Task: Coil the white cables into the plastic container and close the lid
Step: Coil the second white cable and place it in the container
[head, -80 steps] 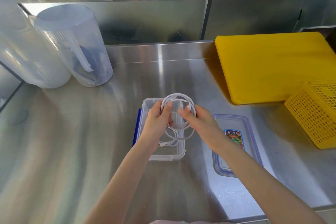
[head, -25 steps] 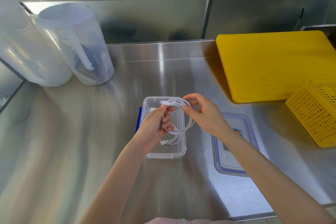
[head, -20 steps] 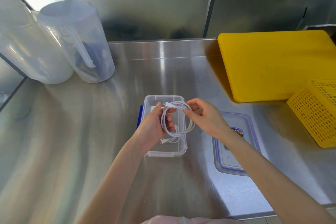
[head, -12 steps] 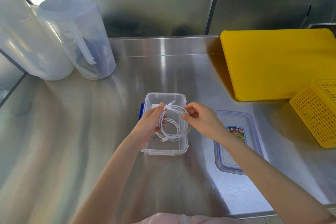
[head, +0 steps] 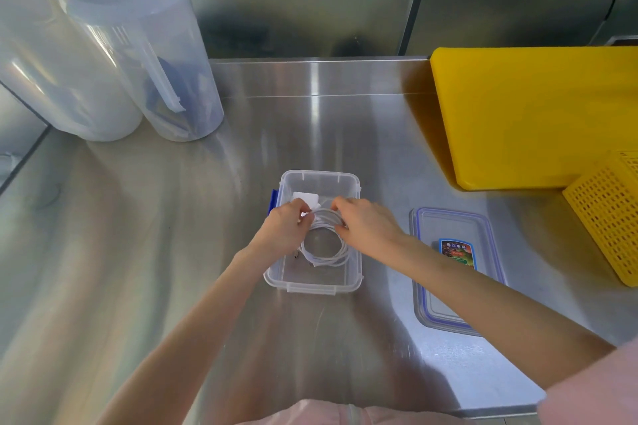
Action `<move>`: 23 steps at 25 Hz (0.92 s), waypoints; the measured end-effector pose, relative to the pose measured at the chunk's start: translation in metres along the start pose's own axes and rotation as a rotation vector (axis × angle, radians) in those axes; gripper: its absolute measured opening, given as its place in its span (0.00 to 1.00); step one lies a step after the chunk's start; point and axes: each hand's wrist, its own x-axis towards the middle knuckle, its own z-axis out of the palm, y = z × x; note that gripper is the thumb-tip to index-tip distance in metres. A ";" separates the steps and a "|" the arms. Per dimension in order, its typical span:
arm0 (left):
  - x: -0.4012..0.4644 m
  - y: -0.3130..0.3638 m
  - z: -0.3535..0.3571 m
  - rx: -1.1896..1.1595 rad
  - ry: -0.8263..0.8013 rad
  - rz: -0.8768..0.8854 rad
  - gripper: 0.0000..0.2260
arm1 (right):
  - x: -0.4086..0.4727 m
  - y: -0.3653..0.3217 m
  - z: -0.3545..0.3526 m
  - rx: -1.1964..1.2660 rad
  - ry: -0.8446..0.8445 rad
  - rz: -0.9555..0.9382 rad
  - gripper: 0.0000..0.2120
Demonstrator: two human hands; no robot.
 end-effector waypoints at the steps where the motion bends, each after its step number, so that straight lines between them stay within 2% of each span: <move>1: 0.001 -0.001 0.002 0.051 0.002 0.020 0.14 | 0.002 0.000 0.003 -0.031 -0.016 -0.001 0.11; 10: 0.009 -0.004 0.026 0.302 0.036 0.013 0.14 | 0.016 0.007 0.029 -0.160 -0.008 -0.056 0.10; 18: 0.009 -0.004 0.029 0.264 0.010 0.063 0.15 | 0.010 0.016 0.031 0.056 -0.007 -0.075 0.17; 23: -0.004 0.012 0.022 0.282 0.074 0.125 0.17 | -0.006 0.024 0.026 0.195 0.136 -0.080 0.20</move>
